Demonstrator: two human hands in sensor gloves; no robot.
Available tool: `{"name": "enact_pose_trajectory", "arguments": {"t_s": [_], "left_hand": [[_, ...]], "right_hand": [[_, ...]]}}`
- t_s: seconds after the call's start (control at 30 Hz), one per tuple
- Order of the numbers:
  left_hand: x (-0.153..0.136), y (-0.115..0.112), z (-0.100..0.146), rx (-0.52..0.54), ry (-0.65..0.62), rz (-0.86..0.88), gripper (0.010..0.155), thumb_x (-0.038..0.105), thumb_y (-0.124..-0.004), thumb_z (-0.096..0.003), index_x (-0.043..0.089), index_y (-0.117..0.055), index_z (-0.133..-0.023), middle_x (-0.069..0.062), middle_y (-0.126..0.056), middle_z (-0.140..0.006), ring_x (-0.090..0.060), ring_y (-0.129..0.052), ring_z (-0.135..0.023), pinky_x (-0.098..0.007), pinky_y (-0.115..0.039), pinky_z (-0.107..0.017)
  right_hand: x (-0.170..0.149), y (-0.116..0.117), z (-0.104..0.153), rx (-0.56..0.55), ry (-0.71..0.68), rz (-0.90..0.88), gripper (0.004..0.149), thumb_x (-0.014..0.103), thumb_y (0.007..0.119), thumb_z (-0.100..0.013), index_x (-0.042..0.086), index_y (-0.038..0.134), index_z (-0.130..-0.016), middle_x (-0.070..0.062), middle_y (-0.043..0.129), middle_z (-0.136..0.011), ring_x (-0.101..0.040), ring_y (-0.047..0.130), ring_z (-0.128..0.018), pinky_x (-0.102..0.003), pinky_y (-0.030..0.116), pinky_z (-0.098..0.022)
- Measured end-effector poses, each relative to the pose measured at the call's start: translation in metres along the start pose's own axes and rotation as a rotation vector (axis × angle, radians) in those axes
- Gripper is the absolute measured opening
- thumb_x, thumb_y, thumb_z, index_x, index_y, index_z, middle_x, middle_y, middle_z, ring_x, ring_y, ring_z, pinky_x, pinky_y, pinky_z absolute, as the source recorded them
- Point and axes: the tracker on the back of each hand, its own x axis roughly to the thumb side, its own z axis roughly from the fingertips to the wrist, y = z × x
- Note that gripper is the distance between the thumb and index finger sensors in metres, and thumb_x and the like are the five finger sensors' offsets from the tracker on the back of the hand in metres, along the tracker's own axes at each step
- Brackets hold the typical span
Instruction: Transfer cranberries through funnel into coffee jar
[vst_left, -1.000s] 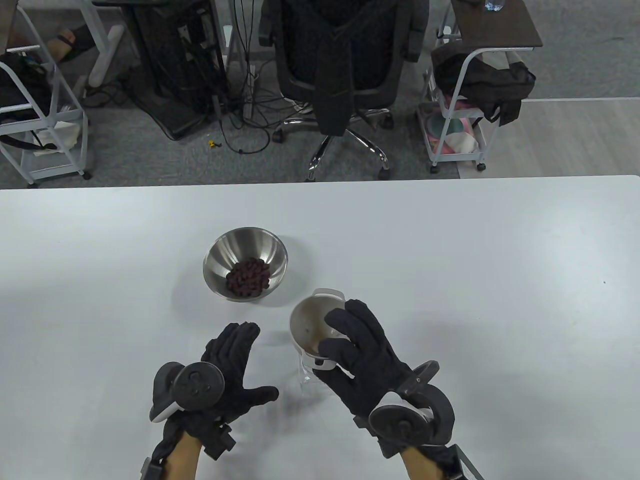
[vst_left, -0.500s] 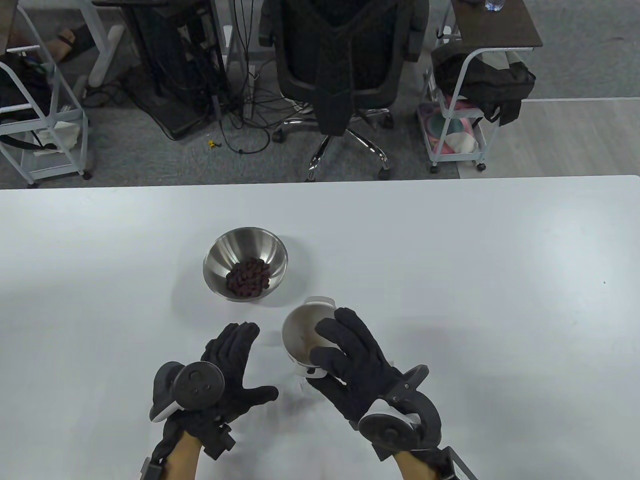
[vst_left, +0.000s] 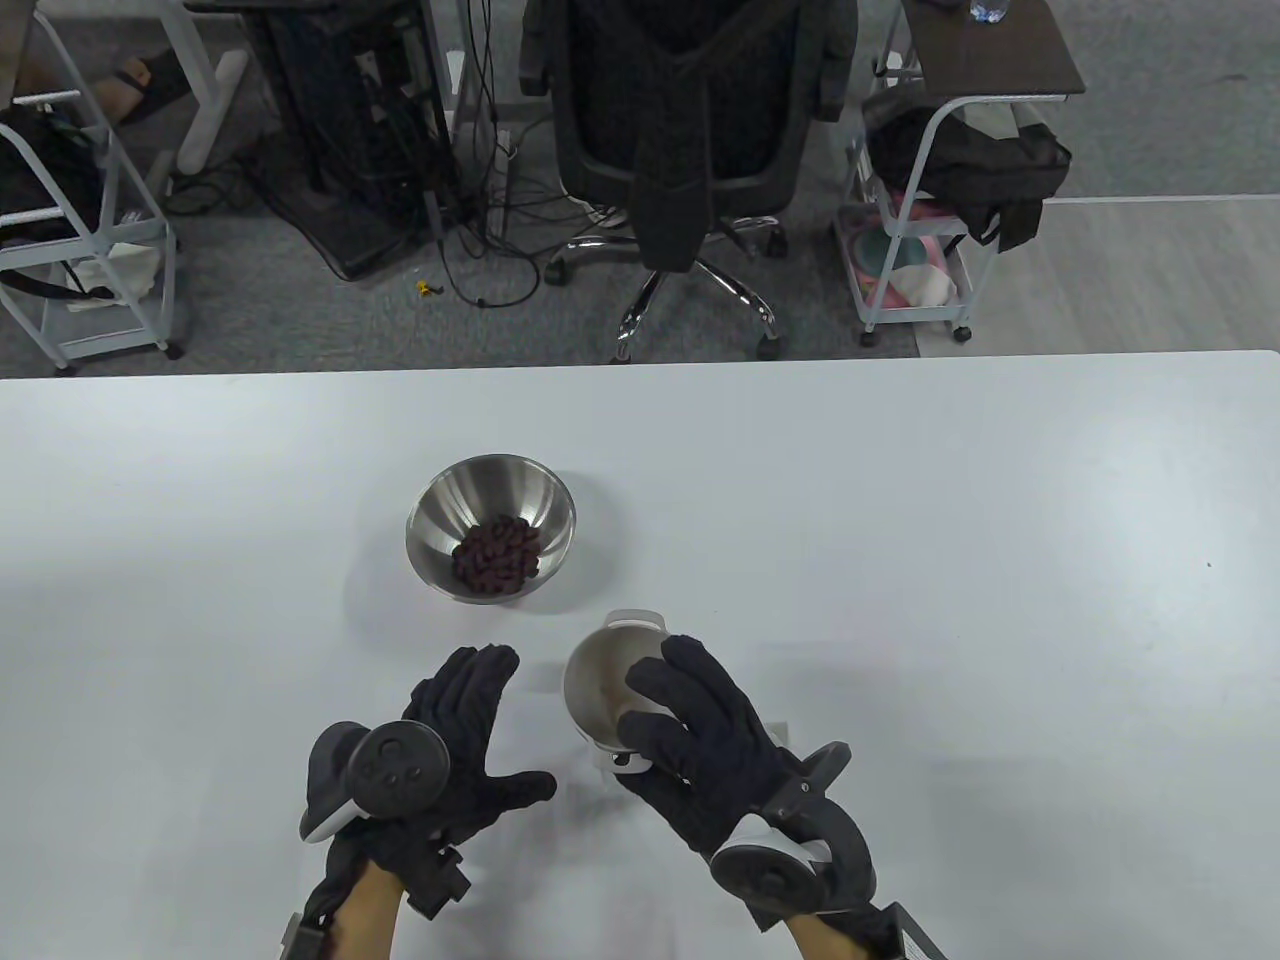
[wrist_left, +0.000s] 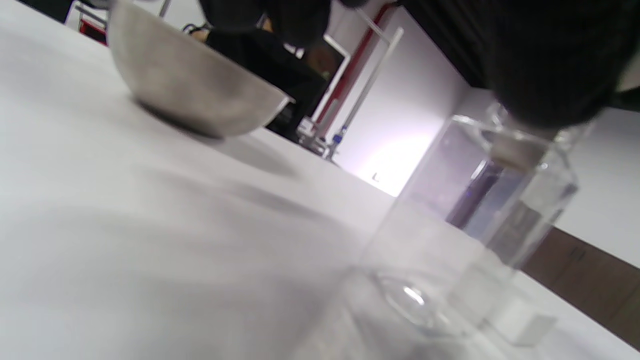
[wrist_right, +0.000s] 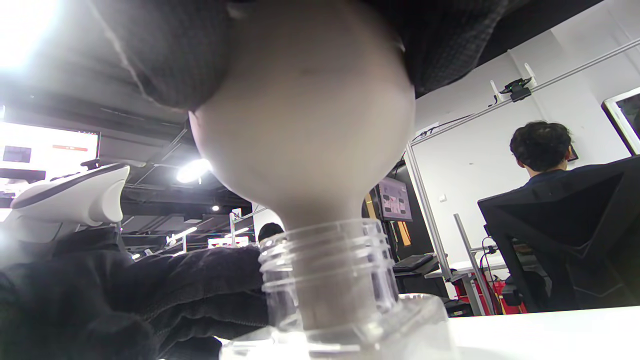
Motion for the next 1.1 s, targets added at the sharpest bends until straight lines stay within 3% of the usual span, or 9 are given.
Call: {"name": "enact_pose_trajectory", "arguments": {"t_s": [0.67, 0.8, 1.1], "left_hand": [[-0.001, -0.001, -0.001, -0.009, 0.003, 0.0, 0.115, 0.068, -0.085, -0.0379, 0.008, -0.025, -0.116, -0.026, -0.041, -0.118, -0.059, -0.046, -0.107, -0.078, -0.043, -0.068], [-0.001, -0.001, -0.001, -0.008, 0.003, 0.0, 0.115, 0.068, -0.085, -0.0377, 0.007, -0.026, -0.116, -0.026, -0.041, -0.118, -0.059, -0.046, -0.107, -0.078, -0.043, -0.068], [-0.002, -0.002, -0.001, -0.013, 0.009, 0.0, 0.115, 0.068, -0.085, -0.0377, 0.008, -0.025, -0.116, -0.026, -0.04, -0.118, -0.059, -0.046, -0.107, -0.078, -0.043, -0.068]], "right_hand": [[0.001, 0.005, 0.012, 0.009, -0.018, 0.04, 0.041, 0.048, 0.083, -0.052, 0.033, 0.075, -0.09, -0.007, 0.068, -0.112, -0.043, 0.063, -0.109, -0.056, 0.071, -0.072], [0.001, 0.005, 0.013, 0.008, -0.021, 0.052, 0.049, 0.05, 0.083, -0.051, 0.032, 0.071, -0.095, -0.007, 0.067, -0.113, -0.043, 0.062, -0.11, -0.058, 0.068, -0.072], [-0.001, 0.002, 0.014, 0.047, -0.019, 0.093, 0.084, 0.061, 0.082, -0.048, 0.022, 0.048, -0.115, -0.013, 0.054, -0.119, -0.049, 0.053, -0.112, -0.064, 0.061, -0.073]]}}
